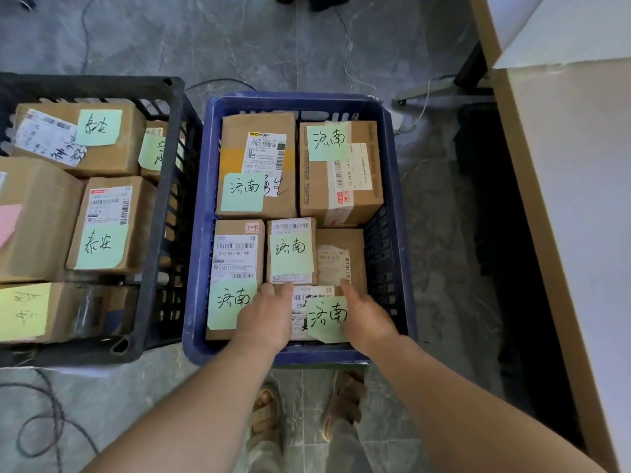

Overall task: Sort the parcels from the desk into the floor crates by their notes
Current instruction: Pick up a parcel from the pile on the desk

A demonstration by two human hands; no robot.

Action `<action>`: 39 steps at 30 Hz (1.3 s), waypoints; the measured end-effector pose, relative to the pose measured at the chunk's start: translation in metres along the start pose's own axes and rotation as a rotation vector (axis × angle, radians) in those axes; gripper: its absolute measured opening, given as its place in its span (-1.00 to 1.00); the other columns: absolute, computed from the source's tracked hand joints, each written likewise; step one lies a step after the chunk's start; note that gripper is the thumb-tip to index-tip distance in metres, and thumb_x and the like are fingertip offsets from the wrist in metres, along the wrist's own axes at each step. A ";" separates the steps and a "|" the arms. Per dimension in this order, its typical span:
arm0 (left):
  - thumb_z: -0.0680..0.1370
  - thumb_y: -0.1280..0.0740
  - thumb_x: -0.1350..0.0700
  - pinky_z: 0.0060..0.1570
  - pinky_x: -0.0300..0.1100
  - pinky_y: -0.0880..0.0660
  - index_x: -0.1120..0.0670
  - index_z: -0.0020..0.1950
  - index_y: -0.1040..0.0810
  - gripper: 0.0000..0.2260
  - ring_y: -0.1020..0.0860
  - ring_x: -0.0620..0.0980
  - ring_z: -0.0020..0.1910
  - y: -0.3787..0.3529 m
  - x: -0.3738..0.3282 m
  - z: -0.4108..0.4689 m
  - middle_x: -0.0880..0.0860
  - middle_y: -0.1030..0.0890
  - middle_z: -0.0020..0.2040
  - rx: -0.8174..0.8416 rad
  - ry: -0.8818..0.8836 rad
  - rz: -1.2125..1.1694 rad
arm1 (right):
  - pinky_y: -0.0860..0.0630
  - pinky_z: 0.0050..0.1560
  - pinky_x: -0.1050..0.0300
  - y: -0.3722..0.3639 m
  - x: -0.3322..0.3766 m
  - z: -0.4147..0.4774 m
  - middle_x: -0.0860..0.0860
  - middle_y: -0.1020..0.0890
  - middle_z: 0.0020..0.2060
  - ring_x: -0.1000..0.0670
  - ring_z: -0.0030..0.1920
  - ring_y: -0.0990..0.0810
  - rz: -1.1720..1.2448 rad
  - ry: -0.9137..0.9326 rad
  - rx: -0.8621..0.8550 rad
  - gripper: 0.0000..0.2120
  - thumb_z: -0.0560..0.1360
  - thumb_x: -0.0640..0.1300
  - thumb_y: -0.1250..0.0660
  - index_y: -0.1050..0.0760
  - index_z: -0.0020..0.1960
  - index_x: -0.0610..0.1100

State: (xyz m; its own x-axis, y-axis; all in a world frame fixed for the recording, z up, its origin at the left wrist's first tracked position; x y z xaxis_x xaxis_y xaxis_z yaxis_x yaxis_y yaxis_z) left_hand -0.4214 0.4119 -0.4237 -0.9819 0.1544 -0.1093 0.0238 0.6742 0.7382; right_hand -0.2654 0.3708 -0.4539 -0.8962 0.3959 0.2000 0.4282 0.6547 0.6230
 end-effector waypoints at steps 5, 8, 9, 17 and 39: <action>0.54 -0.18 0.28 0.14 -0.06 -0.39 0.14 0.44 -0.28 -0.56 -0.38 0.13 0.24 0.002 -0.015 0.002 0.17 -0.33 0.28 -0.124 -0.057 0.338 | -0.47 -0.07 0.07 -0.009 0.011 0.015 -0.16 -0.46 0.21 -0.13 0.08 -0.54 -0.029 0.049 0.035 -0.29 0.58 -0.28 -0.18 0.12 0.58 0.00; 0.54 -0.17 0.28 0.11 -0.07 -0.39 0.15 0.36 -0.36 -0.63 -0.39 0.12 0.21 0.005 -0.015 0.011 0.14 -0.36 0.23 -0.144 -0.071 0.334 | -0.44 -0.11 0.08 -0.010 0.014 0.016 -0.15 -0.49 0.14 -0.14 0.06 -0.54 -0.080 0.055 0.049 -0.25 0.57 -0.30 -0.16 0.19 0.58 -0.02; 0.54 -0.18 0.28 0.11 -0.08 -0.39 0.15 0.35 -0.37 -0.63 -0.39 0.11 0.21 0.006 -0.015 0.013 0.14 -0.37 0.23 -0.151 -0.076 0.312 | -0.45 -0.15 0.09 -0.010 0.014 0.016 -0.13 -0.49 0.04 -0.11 -0.01 -0.55 -0.102 0.053 0.058 -0.24 0.57 -0.31 -0.15 0.24 0.58 -0.02; 0.60 -0.20 0.06 0.33 -0.04 -0.27 0.06 0.50 -0.21 -0.53 -0.31 0.10 0.36 0.031 0.001 -0.004 0.11 -0.30 0.41 -0.196 -0.125 0.108 | -0.52 0.03 -0.04 0.032 0.011 -0.015 -0.16 -0.40 0.29 -0.17 0.17 -0.50 -0.145 0.023 -0.061 -0.40 0.56 -0.25 -0.17 -0.04 0.55 -0.07; 0.62 -0.03 -0.25 0.52 0.15 0.13 -0.03 0.59 0.15 -0.35 0.20 0.14 0.56 0.162 -0.046 -0.176 0.13 0.21 0.59 -0.391 -0.475 0.315 | -0.16 0.47 -0.11 0.150 0.024 -0.278 -0.11 -0.12 0.54 -0.17 0.52 -0.13 -0.161 -0.095 -0.603 -0.26 0.54 0.12 -0.30 0.00 0.58 0.02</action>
State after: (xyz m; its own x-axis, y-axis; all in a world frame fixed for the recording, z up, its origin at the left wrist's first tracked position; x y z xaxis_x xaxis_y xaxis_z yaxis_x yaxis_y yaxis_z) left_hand -0.4052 0.3874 -0.1818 -0.7484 0.6601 -0.0641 0.1376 0.2491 0.9587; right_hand -0.2549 0.2991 -0.1456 -0.9179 0.3964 0.0171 0.1231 0.2436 0.9620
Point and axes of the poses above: each hand's wrist, its own z-axis towards the middle knuckle, its own y-axis out of the back of the hand, x = y × z, the point moved 5 cm from there along z, towards the middle knuckle
